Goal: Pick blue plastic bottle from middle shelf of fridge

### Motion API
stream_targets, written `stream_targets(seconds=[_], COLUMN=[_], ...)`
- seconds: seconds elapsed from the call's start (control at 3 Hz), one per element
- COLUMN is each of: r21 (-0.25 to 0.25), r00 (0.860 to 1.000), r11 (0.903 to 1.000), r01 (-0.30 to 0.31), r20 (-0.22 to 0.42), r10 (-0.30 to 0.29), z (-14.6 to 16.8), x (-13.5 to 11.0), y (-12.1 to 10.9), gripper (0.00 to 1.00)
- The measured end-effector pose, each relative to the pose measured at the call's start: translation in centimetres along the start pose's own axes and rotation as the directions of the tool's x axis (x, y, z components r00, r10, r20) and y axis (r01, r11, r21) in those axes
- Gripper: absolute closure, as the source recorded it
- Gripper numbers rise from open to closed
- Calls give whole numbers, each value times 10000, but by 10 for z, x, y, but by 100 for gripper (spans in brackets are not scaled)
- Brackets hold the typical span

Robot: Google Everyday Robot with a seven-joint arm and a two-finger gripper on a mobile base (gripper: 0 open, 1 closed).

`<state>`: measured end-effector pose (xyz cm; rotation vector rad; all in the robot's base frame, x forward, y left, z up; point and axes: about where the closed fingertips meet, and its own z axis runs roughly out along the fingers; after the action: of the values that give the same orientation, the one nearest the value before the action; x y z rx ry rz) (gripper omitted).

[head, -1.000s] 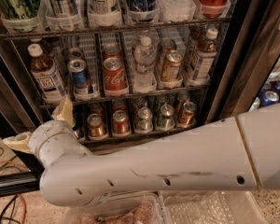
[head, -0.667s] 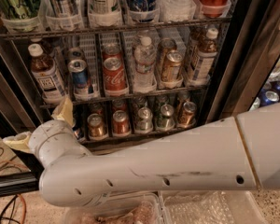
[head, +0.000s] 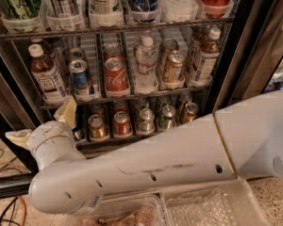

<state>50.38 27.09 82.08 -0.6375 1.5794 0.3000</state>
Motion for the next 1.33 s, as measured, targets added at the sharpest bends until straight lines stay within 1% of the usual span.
stream_targets(seconds=[0.33,0.67,1.0,1.33], r21=[732,1187,1291,1256], r00=[10000,9999,9999,9997], r11=[9973,9929,9916,9921], r01=[-68,-82,-34,55], r20=[42,70,124,250], r10=[65,74,18,-87], z=[1,0,3,8], x=[2,4,4,-1], y=[-12,-21,-21,-19], gripper=[0,0,0,13])
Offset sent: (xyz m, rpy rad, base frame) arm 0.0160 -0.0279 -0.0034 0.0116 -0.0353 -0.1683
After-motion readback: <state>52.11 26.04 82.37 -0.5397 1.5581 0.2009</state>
